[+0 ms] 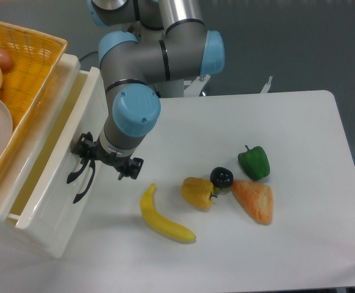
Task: Slide open the top white drawer
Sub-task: 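Pull the upper drawer outward by its handle with the gripper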
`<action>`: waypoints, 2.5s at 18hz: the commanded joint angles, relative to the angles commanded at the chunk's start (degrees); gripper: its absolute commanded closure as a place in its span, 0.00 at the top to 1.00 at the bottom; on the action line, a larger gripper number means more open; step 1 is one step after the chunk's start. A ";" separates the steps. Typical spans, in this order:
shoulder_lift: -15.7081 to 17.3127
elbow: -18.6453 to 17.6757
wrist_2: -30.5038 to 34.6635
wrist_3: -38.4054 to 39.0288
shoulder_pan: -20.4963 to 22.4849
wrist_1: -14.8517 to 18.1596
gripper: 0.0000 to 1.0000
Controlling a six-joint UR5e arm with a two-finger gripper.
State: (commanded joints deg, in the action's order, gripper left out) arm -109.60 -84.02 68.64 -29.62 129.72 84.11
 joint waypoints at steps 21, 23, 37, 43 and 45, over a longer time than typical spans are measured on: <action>-0.97 0.79 0.70 -2.46 3.52 -0.09 1.00; -0.97 1.05 1.05 -2.90 4.04 0.00 1.00; -1.32 1.67 1.14 -4.83 5.98 0.00 1.00; -1.23 1.76 1.93 -5.45 6.86 0.09 1.00; -1.23 1.93 1.93 -5.45 7.21 0.09 1.00</action>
State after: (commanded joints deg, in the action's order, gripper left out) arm -110.83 -82.09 70.58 -35.07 136.93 84.20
